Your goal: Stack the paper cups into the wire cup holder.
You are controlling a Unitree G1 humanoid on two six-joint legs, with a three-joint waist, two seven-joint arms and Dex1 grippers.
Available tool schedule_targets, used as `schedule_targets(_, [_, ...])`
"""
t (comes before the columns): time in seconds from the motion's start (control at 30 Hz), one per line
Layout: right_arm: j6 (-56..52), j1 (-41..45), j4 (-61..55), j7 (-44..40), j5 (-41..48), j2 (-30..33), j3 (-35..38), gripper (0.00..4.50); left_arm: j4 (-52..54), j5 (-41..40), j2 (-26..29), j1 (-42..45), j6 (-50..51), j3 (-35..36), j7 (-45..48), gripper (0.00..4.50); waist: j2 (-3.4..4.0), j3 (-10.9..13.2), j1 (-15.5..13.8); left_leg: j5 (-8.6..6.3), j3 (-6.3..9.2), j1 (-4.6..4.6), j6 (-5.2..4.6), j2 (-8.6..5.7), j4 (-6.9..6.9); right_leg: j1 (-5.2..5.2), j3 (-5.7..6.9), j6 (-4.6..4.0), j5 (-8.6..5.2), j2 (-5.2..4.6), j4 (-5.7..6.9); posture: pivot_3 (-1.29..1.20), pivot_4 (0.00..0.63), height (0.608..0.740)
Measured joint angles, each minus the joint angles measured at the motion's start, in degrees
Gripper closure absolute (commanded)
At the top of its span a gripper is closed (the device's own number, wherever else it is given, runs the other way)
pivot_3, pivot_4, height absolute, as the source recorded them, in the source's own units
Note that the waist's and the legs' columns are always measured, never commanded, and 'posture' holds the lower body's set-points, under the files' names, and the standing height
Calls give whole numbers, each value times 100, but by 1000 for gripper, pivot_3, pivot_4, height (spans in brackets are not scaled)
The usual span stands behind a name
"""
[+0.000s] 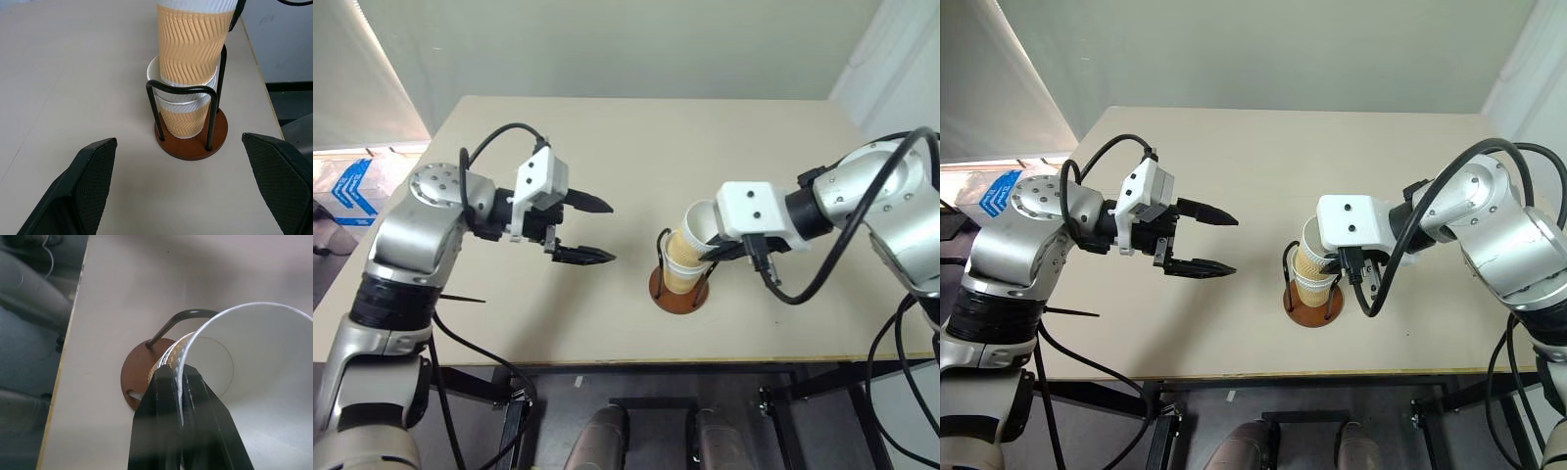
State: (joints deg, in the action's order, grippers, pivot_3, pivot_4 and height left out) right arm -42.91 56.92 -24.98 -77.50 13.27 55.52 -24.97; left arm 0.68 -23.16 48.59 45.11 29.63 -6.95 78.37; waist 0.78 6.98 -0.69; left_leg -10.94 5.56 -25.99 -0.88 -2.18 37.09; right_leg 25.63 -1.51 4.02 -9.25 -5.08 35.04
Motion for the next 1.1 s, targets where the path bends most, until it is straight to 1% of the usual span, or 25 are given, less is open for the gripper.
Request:
schedule_targets(0.03, [44,2,17,-28,-55,-6,-53,3863,-6,15,-4,0,-32,-2,0,0,0,0,0,0,0,0,0,0,0,0,0,-1,0,0,0,0,150,740])
schedule_targets(0.1, [74,7,69,-51,-110,-60,-85,3190,-28,51,-7,0,-75,-3,1,0,0,0,1,0,0,0,0,0,0,0,0,-2,1,0,1,0,150,740])
schedule_targets(0.23, [-80,210,315,69,-87,-437,-57,1914,-75,91,-40,-1,-99,-15,2,0,0,0,12,4,0,2,0,0,-1,1,0,-6,4,1,3,0,150,740])
schedule_targets(0.3, [-255,289,480,210,15,-605,140,1279,-75,106,-45,-1,-120,-22,2,0,0,0,15,4,0,1,0,0,-1,1,0,-7,5,1,1,0,150,740])
schedule_targets(0.37, [-471,347,603,351,124,-741,360,1279,-80,122,-45,-1,-132,-22,1,0,0,0,9,4,0,0,0,0,0,1,0,-7,5,1,-1,0,150,740])
schedule_targets(0.43, [-836,351,651,570,368,-936,744,1279,-79,128,-46,-2,-140,-23,-14,0,0,0,9,4,0,-2,1,-1,-1,2,0,-7,5,1,-2,0,150,740])
schedule_targets(0.53, [-1475,275,590,938,794,-1034,1453,1279,-87,190,-84,-5,-148,-6,-203,0,-1,0,-5,9,1,-2,11,-1,-3,-1,4,-8,5,1,-4,0,150,740])
schedule_targets(0.57, [-1688,200,574,1095,884,-1026,1724,1279,-141,230,-131,-7,-164,21,-343,0,-1,0,-15,30,2,-2,45,-2,-1,-3,4,-8,5,0,-2,0,150,740])
schedule_targets(0.6, [-1922,38,538,1317,972,-1000,2069,1279,-286,278,-284,7,-182,116,-623,0,-1,0,-28,35,1,-1,54,-3,-1,-6,4,-8,5,-1,-2,0,150,740])
schedule_targets(0.73, [-2335,-448,445,1996,1020,-951,2725,1279,-808,620,-649,140,-259,284,-1599,0,-4,2,-38,39,-1,-1,60,-3,-1,-3,1,0,9,-4,-2,0,150,740])
schedule_targets(0.83, [-2421,-1010,330,2624,949,-954,3236,1279,-854,755,-808,107,-318,372,-2058,0,-5,2,-39,38,-3,4,59,-2,-2,-4,2,4,12,-3,0,0,150,740])
schedule_targets(1.0, [-2553,-2390,-65,3464,824,-1001,3961,1279,-722,942,-890,-324,-278,544,-2756,0,-5,3,-36,38,-9,5,62,-1,-9,0,-1,23,18,-2,2,0,150,740])
schedule_targets(1.1, [-2398,-3121,-233,3776,707,-999,4102,1279,-713,994,-997,-638,-170,719,-3229,0,-5,2,-37,38,-13,6,62,-3,-4,-3,-5,30,20,-2,-2,0,150,740])
